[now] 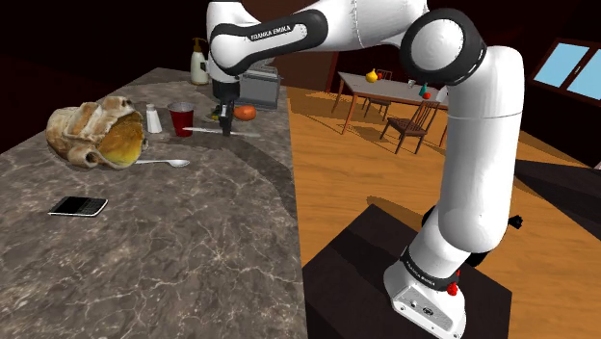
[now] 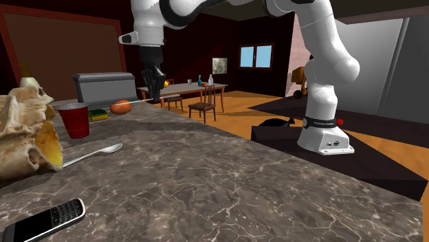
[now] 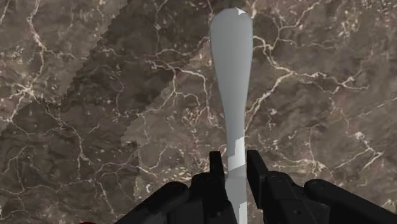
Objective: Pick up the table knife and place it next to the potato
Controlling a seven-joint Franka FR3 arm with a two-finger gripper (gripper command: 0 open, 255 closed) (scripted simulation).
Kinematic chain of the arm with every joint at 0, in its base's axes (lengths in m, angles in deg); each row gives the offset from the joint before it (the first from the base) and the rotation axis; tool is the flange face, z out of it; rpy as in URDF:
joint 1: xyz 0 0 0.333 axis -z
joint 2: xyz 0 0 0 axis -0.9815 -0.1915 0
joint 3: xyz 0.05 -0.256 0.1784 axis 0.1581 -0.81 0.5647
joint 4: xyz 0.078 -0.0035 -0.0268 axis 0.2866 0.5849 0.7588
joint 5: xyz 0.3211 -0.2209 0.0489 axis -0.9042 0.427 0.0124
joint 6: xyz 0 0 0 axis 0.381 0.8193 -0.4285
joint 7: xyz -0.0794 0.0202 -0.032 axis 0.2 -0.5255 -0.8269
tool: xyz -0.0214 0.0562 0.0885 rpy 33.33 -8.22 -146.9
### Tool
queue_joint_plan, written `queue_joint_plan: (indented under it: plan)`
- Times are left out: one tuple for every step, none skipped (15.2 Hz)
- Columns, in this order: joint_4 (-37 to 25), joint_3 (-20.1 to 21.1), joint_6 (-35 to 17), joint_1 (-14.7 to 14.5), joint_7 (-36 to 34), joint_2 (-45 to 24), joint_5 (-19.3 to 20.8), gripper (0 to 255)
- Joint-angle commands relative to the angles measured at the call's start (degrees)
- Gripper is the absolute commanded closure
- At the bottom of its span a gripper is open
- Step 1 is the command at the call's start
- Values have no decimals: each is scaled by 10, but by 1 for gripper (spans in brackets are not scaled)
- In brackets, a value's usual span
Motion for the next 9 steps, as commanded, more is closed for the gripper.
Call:
queue_joint_plan:
  plan:
    - [-21,-7,4,16,26,-15,-1,255]
    - [-32,-11,7,23,37,-22,-1,255]
    - [-44,-14,11,30,48,-30,-2,255]
    - [-57,-17,15,37,59,-38,-2,255]
    - [-71,-20,20,43,70,-47,-2,255]
    - [-87,-23,25,50,81,-57,-3,255]
    - [-103,-26,31,56,92,-67,-3,255]
    - [-121,-29,37,62,103,-78,-3,255]
    - [-140,-31,44,69,113,-90,-4,255]
